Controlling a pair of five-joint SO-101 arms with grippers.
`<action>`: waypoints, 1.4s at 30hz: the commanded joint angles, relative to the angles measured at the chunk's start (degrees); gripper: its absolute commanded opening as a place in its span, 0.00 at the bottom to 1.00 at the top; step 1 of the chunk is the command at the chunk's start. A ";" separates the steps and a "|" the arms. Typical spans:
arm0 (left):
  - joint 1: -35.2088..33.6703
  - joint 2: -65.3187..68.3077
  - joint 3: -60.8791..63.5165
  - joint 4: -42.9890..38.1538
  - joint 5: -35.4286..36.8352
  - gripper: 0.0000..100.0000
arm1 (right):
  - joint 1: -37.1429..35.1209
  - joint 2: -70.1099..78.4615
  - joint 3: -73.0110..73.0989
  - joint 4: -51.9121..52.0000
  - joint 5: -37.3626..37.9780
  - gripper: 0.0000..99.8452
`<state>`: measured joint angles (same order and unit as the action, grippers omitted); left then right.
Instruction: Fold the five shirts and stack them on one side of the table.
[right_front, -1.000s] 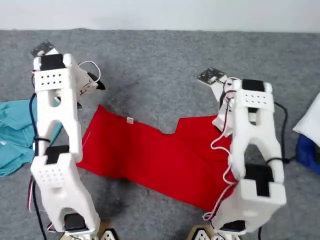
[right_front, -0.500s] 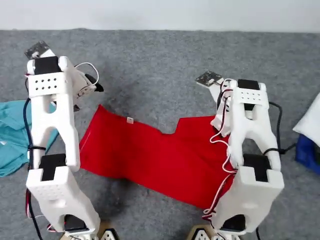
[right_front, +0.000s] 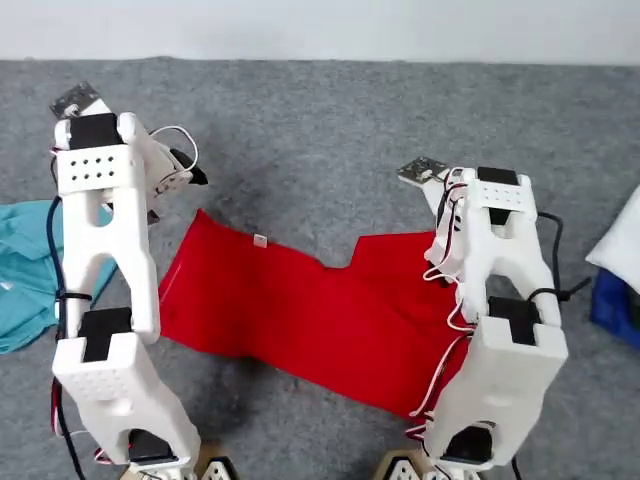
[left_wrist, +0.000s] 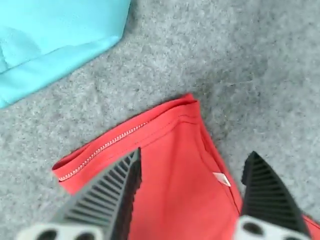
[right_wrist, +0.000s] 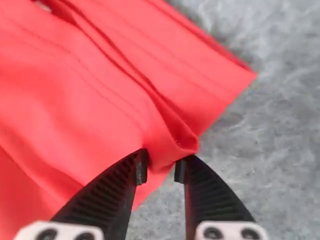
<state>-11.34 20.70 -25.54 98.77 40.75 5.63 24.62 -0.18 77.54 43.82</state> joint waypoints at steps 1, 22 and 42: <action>0.18 -2.99 -0.22 1.93 -0.70 0.30 | 0.22 -1.19 -2.55 -0.92 -0.09 0.09; 1.76 -3.08 4.88 1.93 -0.70 0.30 | 0.48 -4.18 -2.29 -2.24 -0.44 0.01; 1.67 -3.16 4.97 1.93 -0.62 0.30 | -1.27 -9.98 -2.29 -10.42 -0.44 0.01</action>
<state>-10.02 20.70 -20.35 98.77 40.75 4.66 14.24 -0.18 70.68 43.82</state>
